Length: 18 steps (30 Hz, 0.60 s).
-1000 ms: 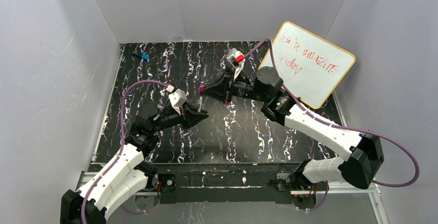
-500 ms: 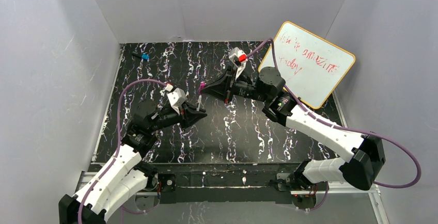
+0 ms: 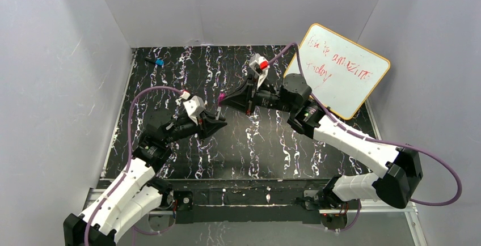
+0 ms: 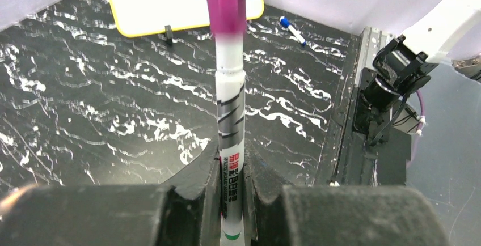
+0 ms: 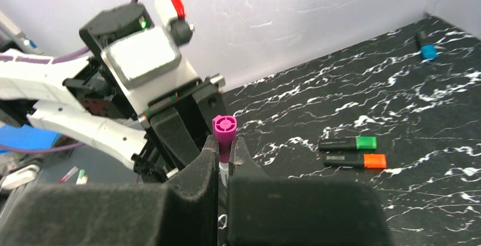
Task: Insert the pens into the pen caps
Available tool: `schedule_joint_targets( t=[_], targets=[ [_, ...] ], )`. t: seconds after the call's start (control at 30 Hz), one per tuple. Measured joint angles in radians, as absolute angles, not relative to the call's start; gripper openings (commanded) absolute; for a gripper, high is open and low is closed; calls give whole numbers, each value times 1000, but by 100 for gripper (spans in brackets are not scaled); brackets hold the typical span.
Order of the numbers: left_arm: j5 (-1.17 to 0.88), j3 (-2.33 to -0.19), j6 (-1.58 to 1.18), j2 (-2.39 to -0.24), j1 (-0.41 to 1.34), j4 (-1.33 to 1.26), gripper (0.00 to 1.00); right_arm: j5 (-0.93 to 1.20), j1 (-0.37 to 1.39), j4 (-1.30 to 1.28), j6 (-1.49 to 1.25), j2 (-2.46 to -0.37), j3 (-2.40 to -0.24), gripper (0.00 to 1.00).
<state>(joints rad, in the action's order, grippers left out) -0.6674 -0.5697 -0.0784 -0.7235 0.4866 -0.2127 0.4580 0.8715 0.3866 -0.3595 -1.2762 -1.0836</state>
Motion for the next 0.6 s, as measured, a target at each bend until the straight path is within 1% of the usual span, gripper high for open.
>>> schedule_joint_targets(
  t=[0.6],
  targets=[
    [-643, -630, -71, -780, 487, -232, 0, 477, 870, 393, -341, -1300, -1090, 1]
  ],
)
